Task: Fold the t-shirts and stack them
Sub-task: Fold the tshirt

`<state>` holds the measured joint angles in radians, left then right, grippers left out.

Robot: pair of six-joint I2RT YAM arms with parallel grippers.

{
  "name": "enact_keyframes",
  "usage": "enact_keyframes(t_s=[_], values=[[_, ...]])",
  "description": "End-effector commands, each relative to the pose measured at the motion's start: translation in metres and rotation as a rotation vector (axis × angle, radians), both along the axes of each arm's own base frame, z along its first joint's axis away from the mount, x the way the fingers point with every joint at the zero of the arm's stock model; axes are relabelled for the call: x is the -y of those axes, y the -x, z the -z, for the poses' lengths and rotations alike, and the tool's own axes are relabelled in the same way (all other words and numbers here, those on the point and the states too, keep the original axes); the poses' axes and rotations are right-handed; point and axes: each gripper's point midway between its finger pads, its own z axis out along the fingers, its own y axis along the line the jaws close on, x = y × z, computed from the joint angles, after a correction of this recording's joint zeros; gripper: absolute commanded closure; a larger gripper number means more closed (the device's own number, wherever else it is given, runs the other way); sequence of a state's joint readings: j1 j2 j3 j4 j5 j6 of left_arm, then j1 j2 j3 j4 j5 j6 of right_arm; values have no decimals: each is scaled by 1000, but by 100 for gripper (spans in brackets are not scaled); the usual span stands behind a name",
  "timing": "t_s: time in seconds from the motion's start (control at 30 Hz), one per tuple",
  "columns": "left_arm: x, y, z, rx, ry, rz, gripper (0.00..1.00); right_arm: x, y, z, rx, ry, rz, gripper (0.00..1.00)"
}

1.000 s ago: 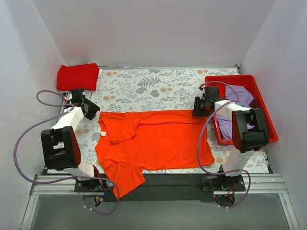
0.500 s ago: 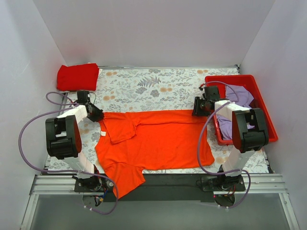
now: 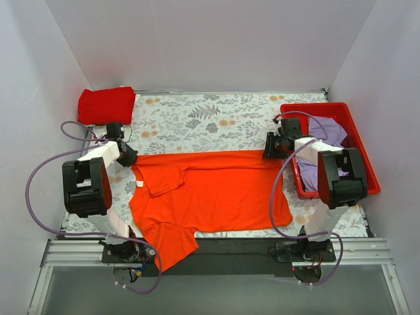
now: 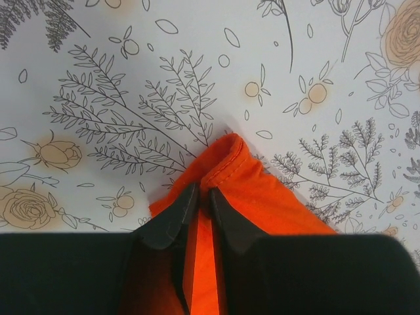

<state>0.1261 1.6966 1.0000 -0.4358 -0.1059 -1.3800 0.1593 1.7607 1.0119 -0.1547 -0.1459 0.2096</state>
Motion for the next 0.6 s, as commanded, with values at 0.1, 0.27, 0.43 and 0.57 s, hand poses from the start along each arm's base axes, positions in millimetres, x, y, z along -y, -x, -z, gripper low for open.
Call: enact_keyframes(t_s=[0.1, 0.27, 0.43, 0.57], values=[[-7, -20, -34, 91, -47, 25, 74, -7, -15, -29, 62, -43, -39, 58], [3, -24, -75, 177, -64, 58, 59, -15, -18, -59, 122, -72, -68, 58], [25, -16, -98, 213, -109, 108, 59, -11, -14, -59, 123, -61, -55, 58], [70, -11, -69, 143, -119, 245, 63, -8, -14, -45, 89, -44, -34, 60]])
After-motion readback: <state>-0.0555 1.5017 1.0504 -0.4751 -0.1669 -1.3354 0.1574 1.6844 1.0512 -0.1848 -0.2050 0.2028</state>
